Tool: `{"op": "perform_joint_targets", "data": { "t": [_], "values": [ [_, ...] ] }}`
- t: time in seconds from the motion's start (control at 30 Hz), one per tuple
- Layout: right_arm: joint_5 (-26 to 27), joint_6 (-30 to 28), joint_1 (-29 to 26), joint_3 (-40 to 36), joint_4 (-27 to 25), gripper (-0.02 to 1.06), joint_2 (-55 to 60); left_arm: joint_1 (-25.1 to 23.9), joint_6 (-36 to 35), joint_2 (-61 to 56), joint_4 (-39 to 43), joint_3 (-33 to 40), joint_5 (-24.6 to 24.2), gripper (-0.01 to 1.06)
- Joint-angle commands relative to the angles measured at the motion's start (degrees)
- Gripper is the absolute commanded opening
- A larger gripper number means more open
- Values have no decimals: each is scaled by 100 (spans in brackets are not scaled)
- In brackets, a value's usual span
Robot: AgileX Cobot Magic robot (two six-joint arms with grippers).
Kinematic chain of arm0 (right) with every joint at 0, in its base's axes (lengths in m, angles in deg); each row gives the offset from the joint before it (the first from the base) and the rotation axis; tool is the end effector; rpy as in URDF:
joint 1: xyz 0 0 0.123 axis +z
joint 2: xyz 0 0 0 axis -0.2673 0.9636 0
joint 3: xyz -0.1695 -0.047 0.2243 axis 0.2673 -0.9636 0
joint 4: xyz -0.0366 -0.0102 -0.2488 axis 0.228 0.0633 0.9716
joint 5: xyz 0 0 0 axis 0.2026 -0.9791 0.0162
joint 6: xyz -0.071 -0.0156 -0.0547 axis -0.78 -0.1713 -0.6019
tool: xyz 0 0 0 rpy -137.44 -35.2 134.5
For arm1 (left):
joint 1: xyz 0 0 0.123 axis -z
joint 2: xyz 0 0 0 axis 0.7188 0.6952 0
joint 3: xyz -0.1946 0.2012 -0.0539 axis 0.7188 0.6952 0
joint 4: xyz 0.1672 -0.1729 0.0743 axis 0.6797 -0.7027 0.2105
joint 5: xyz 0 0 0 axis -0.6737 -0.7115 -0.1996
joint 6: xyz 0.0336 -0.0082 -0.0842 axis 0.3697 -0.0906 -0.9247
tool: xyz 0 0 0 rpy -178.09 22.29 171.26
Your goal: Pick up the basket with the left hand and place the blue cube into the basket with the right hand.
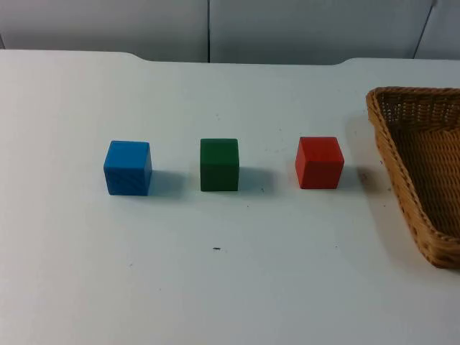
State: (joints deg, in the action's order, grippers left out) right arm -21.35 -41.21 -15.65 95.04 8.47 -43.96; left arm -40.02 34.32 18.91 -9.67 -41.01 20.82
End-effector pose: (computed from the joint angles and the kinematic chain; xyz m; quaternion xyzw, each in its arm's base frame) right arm -0.0084 -0.0063 0.2864 0.0137 0.8444 -0.0336 0.5345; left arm -0.0067 0.0037 0.2793 0.0286 0.8567 -0.0171 0.5148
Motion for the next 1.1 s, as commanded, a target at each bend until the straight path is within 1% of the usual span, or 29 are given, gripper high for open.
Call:
{"op": "perform_joint_targets", "data": {
  "t": [0.0,0.07,0.17,0.2,0.3,0.33,0.37,0.47,0.5,0.67,0.7,0.83,0.87,0.9,1.0,1.03,1.07],
  "values": [
    [105,-37,-45,59,-50,104,-15,27,2,-22,-92,-43,97,102],
    [94,-37,-45,59,-132,104,121,27,2,-18,-291,-166,273,102],
    [172,-37,-45,59,-333,104,444,27,2,307,-626,-330,553,102],
    [172,-37,-45,59,-333,104,444,27,2,307,-626,-330,553,102],
    [229,-37,-45,59,-454,104,768,27,14,788,-895,-446,693,102],
    [255,-37,-45,59,-454,104,868,27,73,1030,-1025,-460,791,102],
    [255,-37,-45,59,-454,104,868,27,73,1030,-1025,-460,791,102],
    [329,-50,-45,59,-454,103,963,27,343,1595,-1538,-460,1072,102],
    [329,-50,-45,59,-454,103,963,27,343,1595,-1538,-460,1072,102],
    [373,-189,-45,285,-417,102,1012,27,1378,2683,-2736,-460,1469,102],
    [373,-189,-45,285,-417,102,1012,27,1378,2683,-2736,-460,1469,102],
    [375,-202,-45,536,-275,102,1012,27,2629,3782,-4102,-460,1694,102],
    [375,-202,-45,536,-275,102,1012,27,2629,3782,-4102,-460,1694,102],
    [375,-202,-45,580,-230,102,1012,27,2914,4039,-4410,-460,1738,102],
    [375,-202,-45,656,-129,102,1012,27,3980,4782,-5560,-460,1763,102],
    [375,-202,-45,656,-129,102,1012,27,3980,4782,-5560,-460,1763,102],
    [375,-202,-45,680,-116,102,1012,27,4277,5054,-5889,-460,1763,102]
  ]
}}
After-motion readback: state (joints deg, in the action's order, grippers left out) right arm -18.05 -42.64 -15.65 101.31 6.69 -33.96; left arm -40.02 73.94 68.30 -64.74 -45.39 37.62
